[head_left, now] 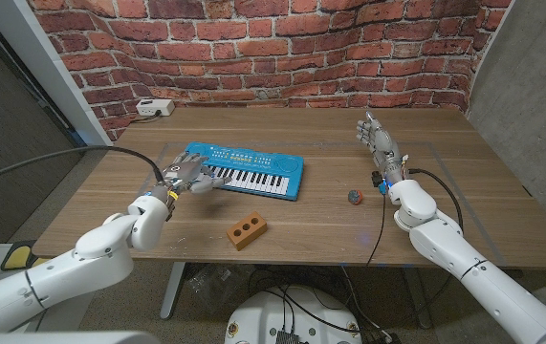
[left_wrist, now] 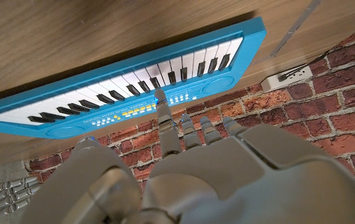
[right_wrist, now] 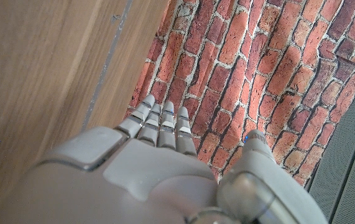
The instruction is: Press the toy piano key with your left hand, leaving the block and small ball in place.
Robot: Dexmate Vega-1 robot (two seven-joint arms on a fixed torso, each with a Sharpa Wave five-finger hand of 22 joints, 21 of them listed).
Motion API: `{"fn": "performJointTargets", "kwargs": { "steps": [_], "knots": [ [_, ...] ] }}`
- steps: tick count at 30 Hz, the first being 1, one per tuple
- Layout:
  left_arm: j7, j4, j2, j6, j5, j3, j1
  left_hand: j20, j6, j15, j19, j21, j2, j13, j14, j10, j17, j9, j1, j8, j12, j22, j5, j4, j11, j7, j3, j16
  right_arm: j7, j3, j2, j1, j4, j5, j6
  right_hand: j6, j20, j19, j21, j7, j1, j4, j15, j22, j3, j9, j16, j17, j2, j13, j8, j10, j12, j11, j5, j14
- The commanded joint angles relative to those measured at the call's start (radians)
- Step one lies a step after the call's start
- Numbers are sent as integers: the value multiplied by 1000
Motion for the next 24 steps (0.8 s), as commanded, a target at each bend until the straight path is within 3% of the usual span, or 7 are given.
{"fn": "performJointTargets", "kwargs": {
  "steps": [1,4,8,10,19,24],
  "knots": [
    [49,24,-16,-164,-230,-166,95,22,-103,22,-41,0,12,4,-12,-17,4,4,-11,-7,-3,6,3,5,12,11,-12,1,-10,2,-1,-17,-18,-5,3,10,0,8,-4,3,-2,0,2,2,-4,3,0,4,8,3,-1,11,6,-1,3,2],
    [54,43,-23,-229,-280,-197,109,27,-159,33,-30,6,15,4,-6,-15,5,6,-13,-8,1,6,3,6,23,23,-17,5,-10,1,-2,-21,-20,-11,10,9,0,8,-5,3,-2,0,3,2,-4,3,0,4,8,3,-1,11,6,-1,3,3],
    [73,55,-37,-266,-295,-209,114,31,-332,38,8,21,31,6,10,-13,5,8,-9,-7,6,5,-1,6,27,22,-25,8,-16,2,0,-28,-26,-13,11,10,-1,11,-5,3,-2,0,1,2,-5,3,1,4,8,3,-1,14,7,0,3,6],
    [89,66,-49,-292,-298,-212,114,33,-388,40,16,22,36,7,9,-18,5,8,-6,-7,4,5,-2,5,28,35,-26,7,-16,1,-2,-30,-28,-17,12,11,-3,12,-5,3,-1,-1,0,2,-5,3,1,4,8,3,0,14,7,0,3,7],
    [174,128,-136,-445,-326,-228,112,39,-638,38,73,36,54,8,19,-40,4,8,11,-7,2,3,-8,-2,32,37,-34,7,-14,-6,7,-31,-29,-21,20,10,-2,15,-7,2,-1,-1,-2,2,-5,3,2,4,8,3,-1,17,8,-4,3,9],
    [188,210,-203,-607,-387,-224,88,40,-721,36,124,48,48,8,74,-40,5,8,0,-2,5,2,-9,3,43,42,-52,22,-18,-6,11,-33,-30,-26,28,11,-3,18,-8,1,-1,-1,-5,2,-5,3,3,3,7,3,-1,19,9,-3,3,14]
  ]
}}
